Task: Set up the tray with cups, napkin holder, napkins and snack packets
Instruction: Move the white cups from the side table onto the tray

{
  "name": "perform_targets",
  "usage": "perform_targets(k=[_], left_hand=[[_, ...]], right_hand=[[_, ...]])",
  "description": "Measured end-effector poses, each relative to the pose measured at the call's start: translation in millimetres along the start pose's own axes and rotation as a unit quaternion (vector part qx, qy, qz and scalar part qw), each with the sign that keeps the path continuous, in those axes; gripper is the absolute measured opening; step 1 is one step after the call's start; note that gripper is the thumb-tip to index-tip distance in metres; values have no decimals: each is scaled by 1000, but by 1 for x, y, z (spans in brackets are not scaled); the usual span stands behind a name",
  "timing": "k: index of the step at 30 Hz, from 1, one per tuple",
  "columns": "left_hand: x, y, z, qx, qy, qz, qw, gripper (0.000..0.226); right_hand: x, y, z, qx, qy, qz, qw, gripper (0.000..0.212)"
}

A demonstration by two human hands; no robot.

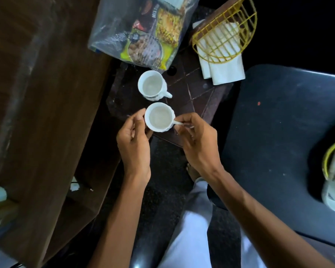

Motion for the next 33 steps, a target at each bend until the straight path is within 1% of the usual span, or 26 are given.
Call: perform_targets(k=[6,8,13,15,18,22,24,26,28,33], left_hand=[[42,-62,-4,-10,-14,-63,998,29],[62,-87,-7,-13,-15,-86,996,29],[116,-155,-17,-14,-20,-167,986,23],[137,-182,-20,-14,-18,-208,978,21],[167,-221,-25,-4,-1,-273,962,21],[203,-269,-36,-5,38,-354,934,20],[219,-291,-41,-19,48,-383,922,20],[232,-309,-47,-48,47,-389,919,20],[241,-320,-52,-73,43,-377,922,21],[250,-335,-63,-107,36,-348,931,22]], right_hand=[[-75,-20,16,36,30,51,998,7],[-107,-26,21,34,19,78,996,7],[-200,-43,33,64,-8,142,988,9],[-240,-50,37,71,-20,162,984,10],[-300,-60,44,89,-38,199,975,18],[-373,-85,58,107,-58,244,962,10],[-404,-99,67,116,-71,261,956,11],[-432,-112,80,129,-86,279,948,11],[-454,-124,96,145,-100,297,938,10],[-484,-146,143,184,-112,334,918,8]])
Point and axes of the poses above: each hand's wrist, its own y-axis towards the middle knuckle, its own x-axis out of the palm, z = x × y, the point moved 2 cm from there along y, towards the middle knuckle, and after that the axes turned 7 degrees about z, right-handed, at the moved point
